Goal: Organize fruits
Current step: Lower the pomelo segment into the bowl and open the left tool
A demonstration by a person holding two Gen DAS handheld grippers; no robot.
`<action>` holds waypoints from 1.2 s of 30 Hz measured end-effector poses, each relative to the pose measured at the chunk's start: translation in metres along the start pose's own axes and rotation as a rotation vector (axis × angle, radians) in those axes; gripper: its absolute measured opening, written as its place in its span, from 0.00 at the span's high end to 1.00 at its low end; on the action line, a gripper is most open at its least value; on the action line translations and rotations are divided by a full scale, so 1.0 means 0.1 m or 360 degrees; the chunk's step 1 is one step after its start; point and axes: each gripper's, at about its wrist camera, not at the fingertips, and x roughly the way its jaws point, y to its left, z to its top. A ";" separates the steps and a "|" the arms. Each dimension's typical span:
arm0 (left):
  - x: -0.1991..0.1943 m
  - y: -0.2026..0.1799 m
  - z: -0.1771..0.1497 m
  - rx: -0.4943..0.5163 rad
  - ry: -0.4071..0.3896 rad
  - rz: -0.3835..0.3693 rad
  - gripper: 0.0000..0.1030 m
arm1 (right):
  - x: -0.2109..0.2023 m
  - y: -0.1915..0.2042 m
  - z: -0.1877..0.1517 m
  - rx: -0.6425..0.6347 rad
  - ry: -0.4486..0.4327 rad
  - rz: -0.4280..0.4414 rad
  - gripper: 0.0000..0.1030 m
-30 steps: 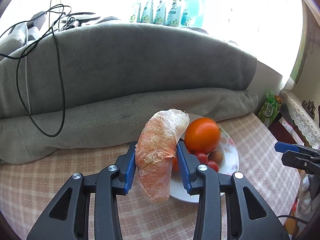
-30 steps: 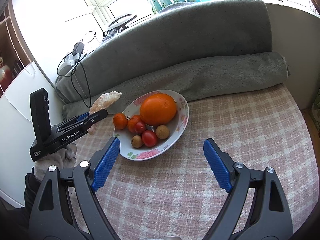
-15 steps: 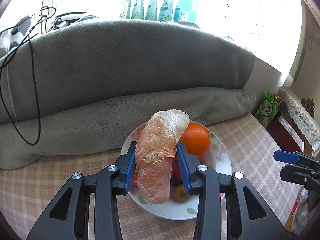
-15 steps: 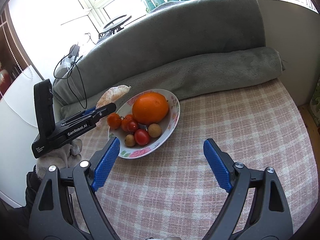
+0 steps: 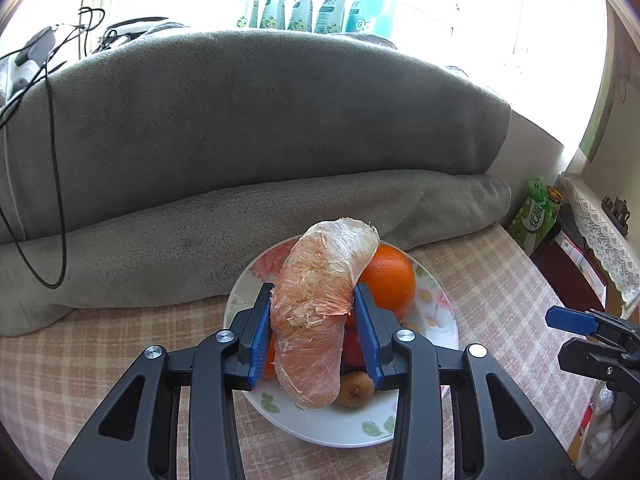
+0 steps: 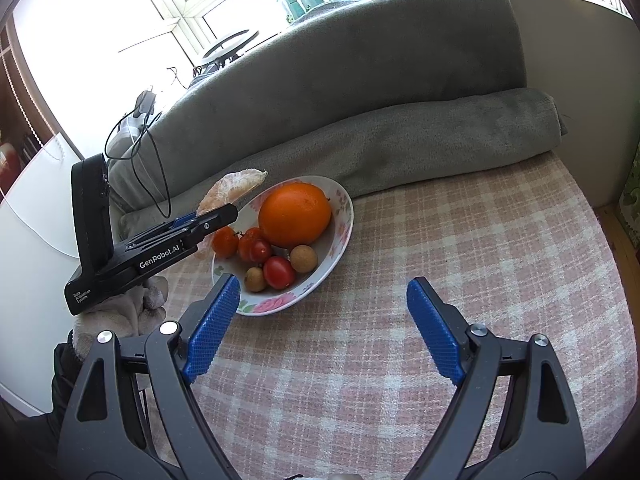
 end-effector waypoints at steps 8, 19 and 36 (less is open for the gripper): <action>-0.01 0.01 0.00 -0.0007 -0.0009 0.0001 0.64 | 0.01 0.03 -0.01 -0.0006 0.0006 -0.0001 0.15; -0.11 -0.03 0.05 0.0015 -0.0053 -0.0017 0.64 | 0.01 0.05 -0.02 -0.0009 0.0005 -0.0006 0.15; -0.26 -0.04 -0.03 0.0015 -0.0065 -0.0018 0.51 | 0.02 0.12 -0.02 -0.0035 0.0004 -0.0017 0.15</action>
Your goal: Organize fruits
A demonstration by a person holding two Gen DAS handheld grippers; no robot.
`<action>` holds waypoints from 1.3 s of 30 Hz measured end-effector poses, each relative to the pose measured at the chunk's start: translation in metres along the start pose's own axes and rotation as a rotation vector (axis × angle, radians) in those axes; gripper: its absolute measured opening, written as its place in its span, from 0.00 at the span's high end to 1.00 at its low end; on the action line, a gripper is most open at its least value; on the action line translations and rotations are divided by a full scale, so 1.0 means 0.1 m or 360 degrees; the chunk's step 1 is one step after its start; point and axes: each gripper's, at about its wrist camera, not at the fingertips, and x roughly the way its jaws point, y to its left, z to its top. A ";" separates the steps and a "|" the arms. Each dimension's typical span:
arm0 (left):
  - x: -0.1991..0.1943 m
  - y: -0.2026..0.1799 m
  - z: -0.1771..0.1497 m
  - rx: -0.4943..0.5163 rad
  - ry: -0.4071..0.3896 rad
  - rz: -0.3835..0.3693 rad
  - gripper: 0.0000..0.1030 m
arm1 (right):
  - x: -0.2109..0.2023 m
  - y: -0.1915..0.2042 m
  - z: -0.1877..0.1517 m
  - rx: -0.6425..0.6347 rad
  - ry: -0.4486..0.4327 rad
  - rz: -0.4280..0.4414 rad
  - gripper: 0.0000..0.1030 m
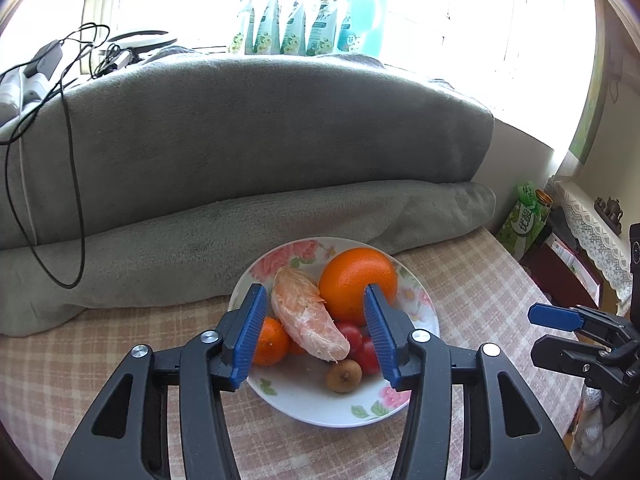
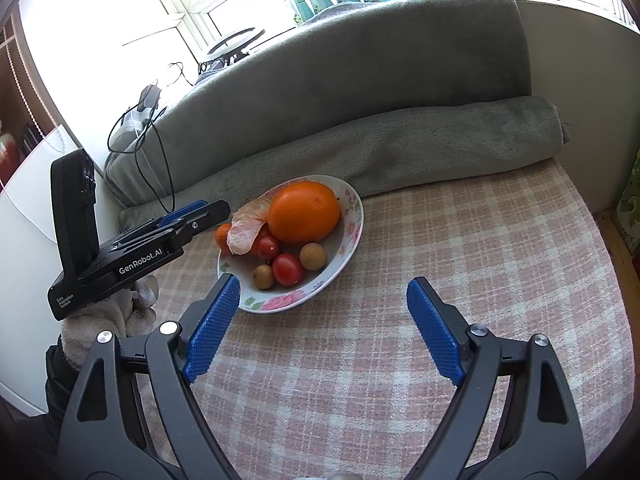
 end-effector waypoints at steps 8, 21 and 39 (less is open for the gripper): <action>-0.10 0.00 -0.07 -0.0018 -0.0011 0.0006 0.37 | -0.02 0.03 0.00 -0.0039 -0.0007 -0.0027 0.15; -0.33 -0.04 -0.19 -0.0033 -0.0039 0.0029 0.23 | -0.08 0.13 -0.02 -0.0119 -0.0034 -0.0092 0.15; -0.84 -0.01 -0.42 -0.0088 -0.0118 0.0164 0.22 | -0.18 0.32 -0.04 -0.0258 -0.0112 -0.0286 0.15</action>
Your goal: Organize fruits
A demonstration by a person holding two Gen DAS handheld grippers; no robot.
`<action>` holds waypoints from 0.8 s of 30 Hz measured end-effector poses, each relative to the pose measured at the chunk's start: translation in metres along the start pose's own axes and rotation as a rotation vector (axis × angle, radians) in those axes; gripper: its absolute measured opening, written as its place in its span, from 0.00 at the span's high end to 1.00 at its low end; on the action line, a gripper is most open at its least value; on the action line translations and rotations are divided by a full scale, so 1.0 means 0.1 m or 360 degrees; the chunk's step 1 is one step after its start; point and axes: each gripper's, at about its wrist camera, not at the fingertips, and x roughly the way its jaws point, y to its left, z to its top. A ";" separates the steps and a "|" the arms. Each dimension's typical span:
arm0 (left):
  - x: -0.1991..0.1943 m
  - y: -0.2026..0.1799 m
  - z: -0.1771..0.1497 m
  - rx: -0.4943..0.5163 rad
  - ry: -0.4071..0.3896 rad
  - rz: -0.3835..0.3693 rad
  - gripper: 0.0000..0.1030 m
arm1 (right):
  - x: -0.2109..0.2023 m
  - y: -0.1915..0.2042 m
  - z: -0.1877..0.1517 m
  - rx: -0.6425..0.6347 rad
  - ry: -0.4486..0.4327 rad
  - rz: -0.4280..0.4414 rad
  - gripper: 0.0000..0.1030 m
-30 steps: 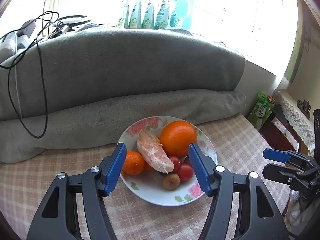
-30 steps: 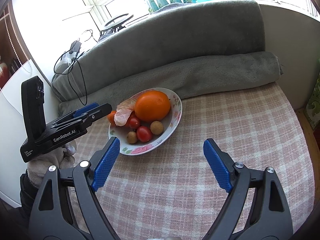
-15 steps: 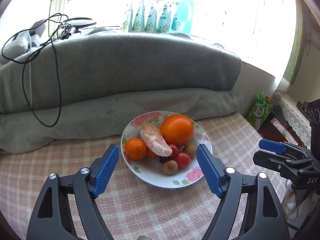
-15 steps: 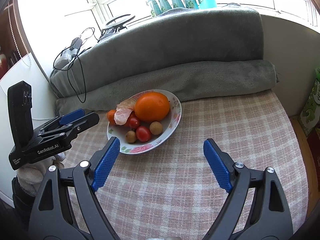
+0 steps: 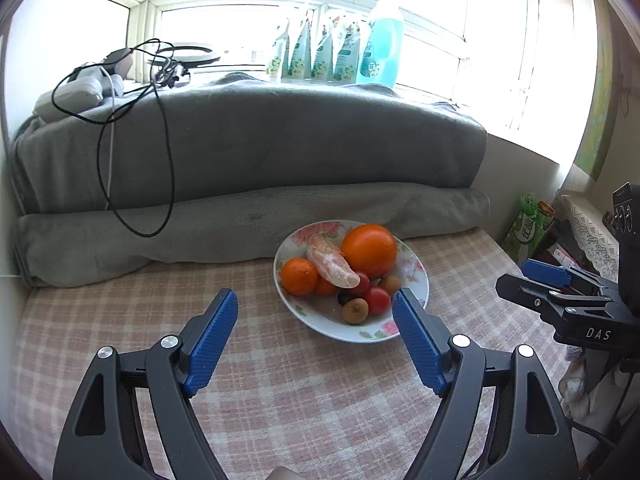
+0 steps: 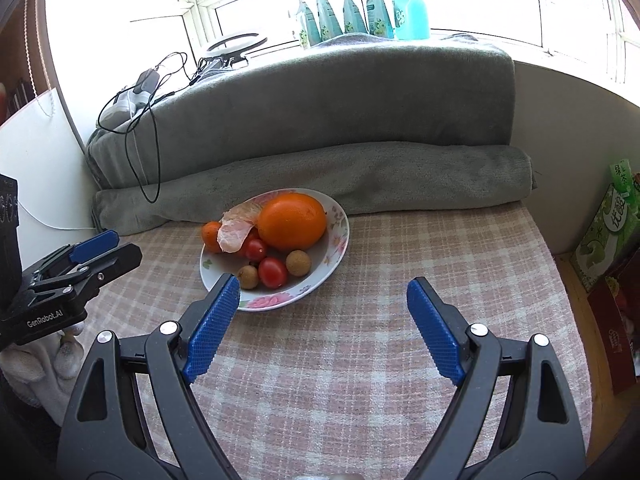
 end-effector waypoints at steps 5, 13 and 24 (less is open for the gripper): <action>-0.15 0.03 -0.08 0.0009 -0.0018 0.0055 0.19 | -0.05 0.06 -0.01 -0.0060 -0.0031 -0.0087 0.15; -0.33 0.11 -0.24 -0.0004 -0.0029 0.0210 0.18 | -0.17 0.15 -0.06 -0.0132 -0.0085 -0.0212 0.11; -0.62 0.10 -0.29 -0.0065 -0.0106 0.0233 0.17 | -0.38 0.36 -0.14 -0.0184 -0.0190 -0.0203 0.00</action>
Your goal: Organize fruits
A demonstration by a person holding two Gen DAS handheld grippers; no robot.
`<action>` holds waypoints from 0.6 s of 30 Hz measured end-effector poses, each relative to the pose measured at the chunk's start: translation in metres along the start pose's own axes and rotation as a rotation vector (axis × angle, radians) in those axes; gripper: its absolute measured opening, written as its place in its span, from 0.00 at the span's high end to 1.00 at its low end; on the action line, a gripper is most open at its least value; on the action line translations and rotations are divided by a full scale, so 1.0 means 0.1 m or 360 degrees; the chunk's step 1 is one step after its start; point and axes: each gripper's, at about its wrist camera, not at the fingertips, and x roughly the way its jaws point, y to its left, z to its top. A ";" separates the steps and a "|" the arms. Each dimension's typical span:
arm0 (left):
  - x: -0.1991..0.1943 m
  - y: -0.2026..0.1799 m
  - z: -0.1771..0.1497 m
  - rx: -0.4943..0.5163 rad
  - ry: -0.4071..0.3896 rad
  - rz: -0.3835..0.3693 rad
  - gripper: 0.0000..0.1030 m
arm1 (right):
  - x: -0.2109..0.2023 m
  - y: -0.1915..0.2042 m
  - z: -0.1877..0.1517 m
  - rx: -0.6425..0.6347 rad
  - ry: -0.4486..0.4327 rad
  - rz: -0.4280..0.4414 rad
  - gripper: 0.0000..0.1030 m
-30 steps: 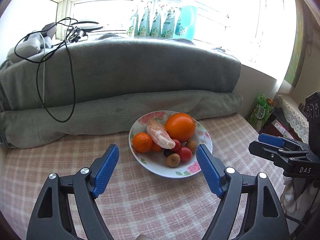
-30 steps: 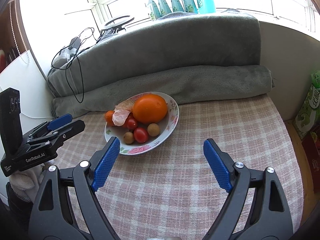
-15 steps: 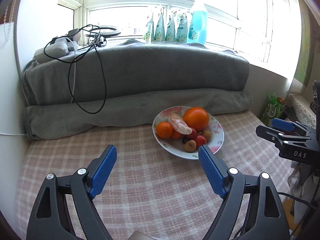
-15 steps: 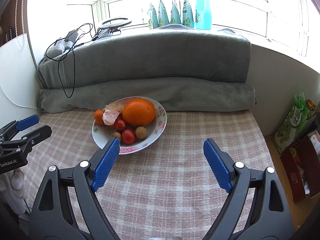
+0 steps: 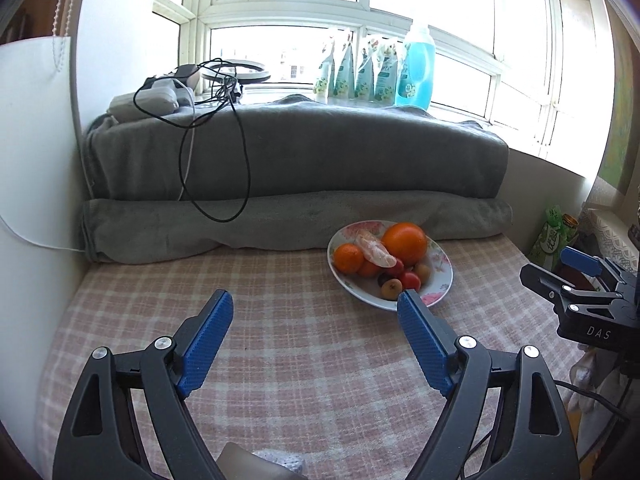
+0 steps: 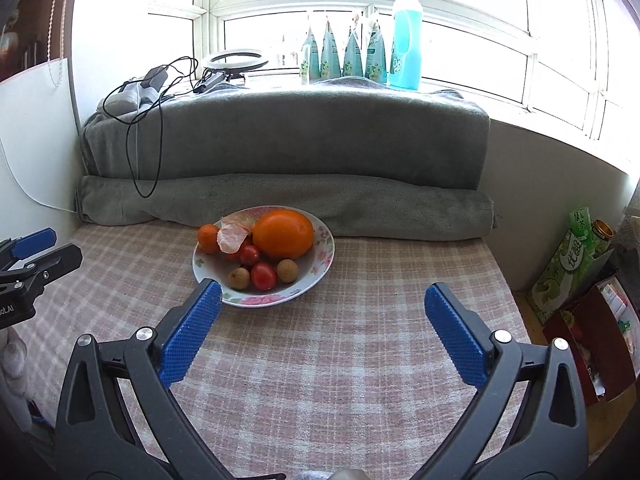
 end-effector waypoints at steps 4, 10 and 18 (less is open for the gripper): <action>-0.07 -0.02 0.00 0.0008 -0.0031 0.0023 0.06 | -0.05 0.05 0.01 -0.0011 -0.0026 0.0016 0.00; -0.11 -0.03 0.00 -0.0008 -0.0047 0.0027 0.01 | -0.06 0.06 0.00 -0.0002 -0.0025 0.0031 0.00; -0.08 -0.06 -0.03 -0.0002 -0.0011 0.0025 0.01 | -0.04 0.01 -0.02 0.0030 -0.0004 0.0052 0.00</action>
